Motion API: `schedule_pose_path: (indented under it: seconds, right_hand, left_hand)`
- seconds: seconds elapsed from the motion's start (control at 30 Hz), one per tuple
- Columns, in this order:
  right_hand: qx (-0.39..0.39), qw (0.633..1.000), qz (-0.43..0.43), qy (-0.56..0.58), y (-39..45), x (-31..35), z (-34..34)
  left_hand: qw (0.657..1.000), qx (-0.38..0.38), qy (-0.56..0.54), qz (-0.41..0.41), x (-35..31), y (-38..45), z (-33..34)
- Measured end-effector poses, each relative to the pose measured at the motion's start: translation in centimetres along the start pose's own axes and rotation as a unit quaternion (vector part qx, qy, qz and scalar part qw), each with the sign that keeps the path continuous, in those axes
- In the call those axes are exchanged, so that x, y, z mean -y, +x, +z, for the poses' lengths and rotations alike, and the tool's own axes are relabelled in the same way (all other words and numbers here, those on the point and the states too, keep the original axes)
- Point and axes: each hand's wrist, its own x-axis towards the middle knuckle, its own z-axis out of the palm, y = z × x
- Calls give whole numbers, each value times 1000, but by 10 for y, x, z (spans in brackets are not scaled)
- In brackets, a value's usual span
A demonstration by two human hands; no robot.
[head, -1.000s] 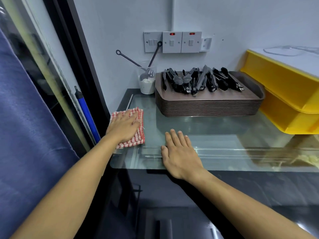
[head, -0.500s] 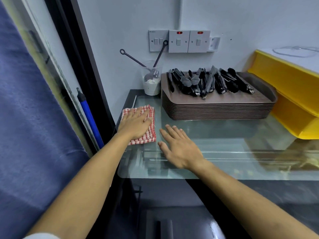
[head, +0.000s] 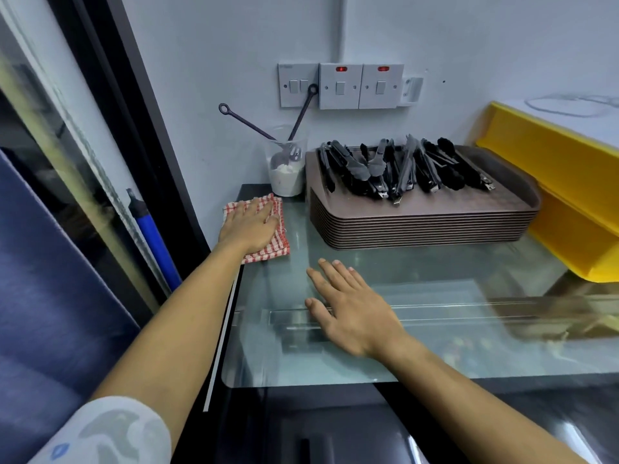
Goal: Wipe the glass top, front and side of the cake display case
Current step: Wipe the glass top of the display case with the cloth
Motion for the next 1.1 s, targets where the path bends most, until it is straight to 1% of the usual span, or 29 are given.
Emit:
schedule_pose_path:
  seconds: [0.27,0.3,0.4,0.47,0.53,0.63,0.67,0.7,0.73,0.8,0.83,0.87,0.9,1.0,1.03,1.07,1.1]
  right_hand:
    - [0,1000,1,-4,1,0,1]
    - [2,1000,1,-4,1,0,1]
    - [5,1000,2,-4,0,2,-1]
    - [2,1000,0,-6,0,3,-1]
    - [3,1000,0,-7,0,3,-1]
    - [4,1000,7,-7,0,3,-2]
    - [5,1000,7,-6,0,4,-2]
    - [6,1000,6,-6,-1,4,-2]
    - [7,1000,5,-5,-1,5,-2]
    - [9,1000,4,-5,-1,4,-4]
    - [7,1000,3,-4,-1,5,-4]
    - [7,1000,2,-4,-1,5,-4]
    - [10,1000,1,-4,-1,5,-5]
    - [5,1000,5,3,-2,6,-4]
    - [4,1000,6,5,-1,5,-4]
    - [5,1000,4,5,-2,5,-3]
    - [5,1000,3,4,-2,5,-3]
  left_hand:
    - [1000,-2,1,-8,-1,16,-1]
    - [1000,-1,7,7,-7,12,1]
    - [995,7,32,97,-27,-9,11]
    - [992,13,34,121,-29,-14,15]
    - [996,7,28,90,-22,-7,14]
    - [1000,-10,16,-12,-21,6,10]
    - [999,-14,19,-25,-27,7,12]
    - [999,-15,22,-18,-37,5,15]
    - [1000,-14,24,10,-46,2,19]
    - [995,-10,30,93,-59,-3,26]
    - [993,-5,30,117,-60,-3,27]
    - [992,-2,28,122,-57,-1,25]
    - [994,-1,24,108,-54,3,21]
    - [1000,-2,25,10,-47,14,11]
    - [1000,2,26,1,-51,15,11]
    - [1000,5,26,15,-56,12,12]
    - [998,7,30,48,-61,7,16]
